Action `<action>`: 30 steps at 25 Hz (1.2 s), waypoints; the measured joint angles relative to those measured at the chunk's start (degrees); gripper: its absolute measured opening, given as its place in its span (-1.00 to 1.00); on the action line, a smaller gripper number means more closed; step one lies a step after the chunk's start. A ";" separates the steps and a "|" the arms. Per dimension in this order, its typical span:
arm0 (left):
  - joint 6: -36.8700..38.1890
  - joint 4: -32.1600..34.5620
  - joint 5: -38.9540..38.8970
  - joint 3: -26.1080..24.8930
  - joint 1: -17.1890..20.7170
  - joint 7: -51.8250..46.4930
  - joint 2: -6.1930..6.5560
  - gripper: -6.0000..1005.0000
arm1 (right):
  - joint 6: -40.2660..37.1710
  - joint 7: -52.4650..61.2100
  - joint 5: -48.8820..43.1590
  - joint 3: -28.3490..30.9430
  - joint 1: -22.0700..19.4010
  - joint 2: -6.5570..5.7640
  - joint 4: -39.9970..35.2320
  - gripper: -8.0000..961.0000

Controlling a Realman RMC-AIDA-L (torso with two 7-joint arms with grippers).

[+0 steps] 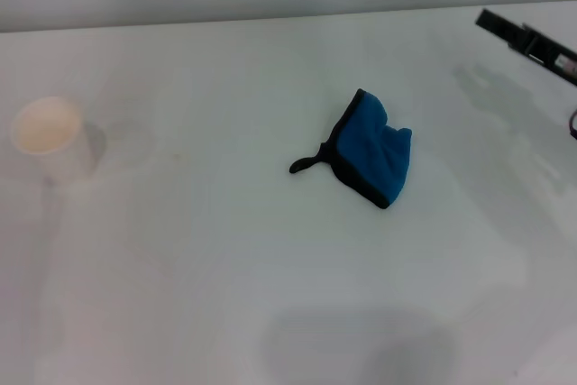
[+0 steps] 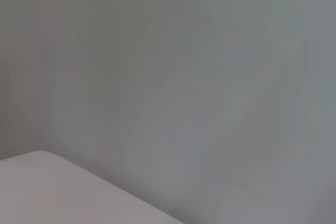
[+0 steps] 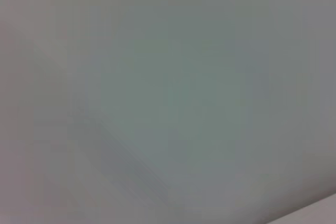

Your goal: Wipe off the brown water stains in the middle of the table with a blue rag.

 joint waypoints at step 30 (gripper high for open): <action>4.28 -1.96 -4.76 -0.35 1.11 1.01 -0.36 0.74 | -0.34 -57.49 23.90 8.46 2.71 0.57 21.30 -0.05</action>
